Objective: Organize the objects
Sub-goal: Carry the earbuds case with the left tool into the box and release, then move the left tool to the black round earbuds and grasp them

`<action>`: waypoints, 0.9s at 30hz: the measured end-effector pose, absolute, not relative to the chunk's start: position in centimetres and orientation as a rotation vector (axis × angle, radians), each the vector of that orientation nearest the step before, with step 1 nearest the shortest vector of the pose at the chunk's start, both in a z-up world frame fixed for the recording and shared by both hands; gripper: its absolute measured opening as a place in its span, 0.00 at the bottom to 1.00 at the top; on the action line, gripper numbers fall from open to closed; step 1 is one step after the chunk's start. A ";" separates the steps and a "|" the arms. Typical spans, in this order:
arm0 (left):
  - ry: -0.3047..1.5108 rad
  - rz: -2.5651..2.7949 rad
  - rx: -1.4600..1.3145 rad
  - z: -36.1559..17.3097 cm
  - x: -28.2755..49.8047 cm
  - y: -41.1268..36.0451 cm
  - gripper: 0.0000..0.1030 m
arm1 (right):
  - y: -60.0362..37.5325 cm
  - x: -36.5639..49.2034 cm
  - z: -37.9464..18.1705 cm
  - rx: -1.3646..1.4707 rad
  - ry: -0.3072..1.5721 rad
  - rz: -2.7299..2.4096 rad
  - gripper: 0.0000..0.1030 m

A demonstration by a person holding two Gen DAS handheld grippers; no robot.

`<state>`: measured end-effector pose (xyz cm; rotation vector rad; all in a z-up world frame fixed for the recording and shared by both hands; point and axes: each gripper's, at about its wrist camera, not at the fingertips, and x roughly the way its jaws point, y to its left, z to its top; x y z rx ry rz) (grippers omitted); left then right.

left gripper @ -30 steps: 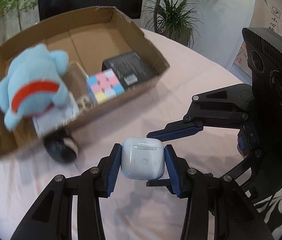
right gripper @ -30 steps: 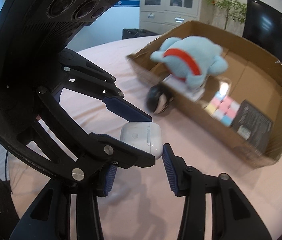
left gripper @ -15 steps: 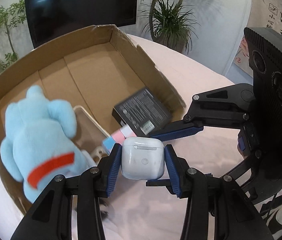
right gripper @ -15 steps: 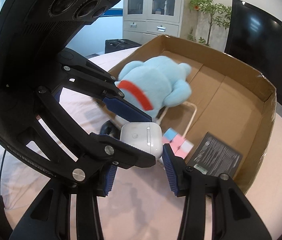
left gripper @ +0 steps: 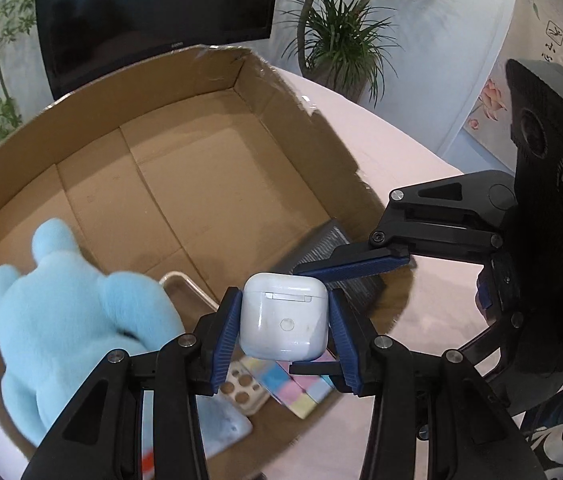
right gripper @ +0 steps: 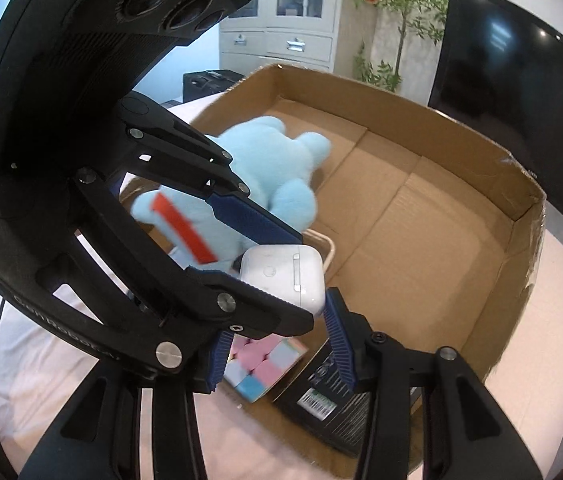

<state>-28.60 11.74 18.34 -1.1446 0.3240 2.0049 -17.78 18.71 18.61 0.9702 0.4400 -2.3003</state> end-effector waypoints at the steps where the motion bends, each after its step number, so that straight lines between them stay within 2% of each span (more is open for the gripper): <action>1: 0.321 1.996 -1.155 18.0 -29.3 11.7 0.41 | 18.7 -18.5 18.4 0.981 0.434 -2.299 0.40; 11: 0.298 1.924 -1.212 14.9 -33.0 12.3 0.41 | 18.5 -21.8 16.1 1.079 0.442 -2.283 0.40; 16: 0.308 2.021 -1.159 14.7 -32.4 12.2 0.50 | 19.6 -21.3 15.5 1.111 0.375 -2.361 0.40; 17: 0.323 2.052 -1.139 14.9 -31.8 11.8 0.50 | 19.9 -20.8 15.6 1.098 0.353 -2.381 0.46; 18: 0.322 2.080 -1.120 15.2 -31.3 11.4 0.52 | 20.2 -20.2 15.8 1.077 0.337 -2.410 0.57; 20: 0.285 2.139 -1.078 16.3 -29.8 9.8 0.64 | 20.8 -18.4 16.5 1.024 0.309 -2.451 0.62; 22: 0.260 2.196 -1.021 17.7 -27.9 7.8 0.82 | 21.1 -16.4 17.5 0.974 0.297 -2.479 0.64; 24: 0.221 2.248 -0.975 18.7 -25.4 5.0 0.84 | 20.9 -14.7 18.1 0.925 0.289 -2.493 0.72; 27: 0.144 2.350 -0.937 18.1 -20.2 0.1 0.88 | 20.1 -10.8 18.3 0.852 0.217 -2.450 0.75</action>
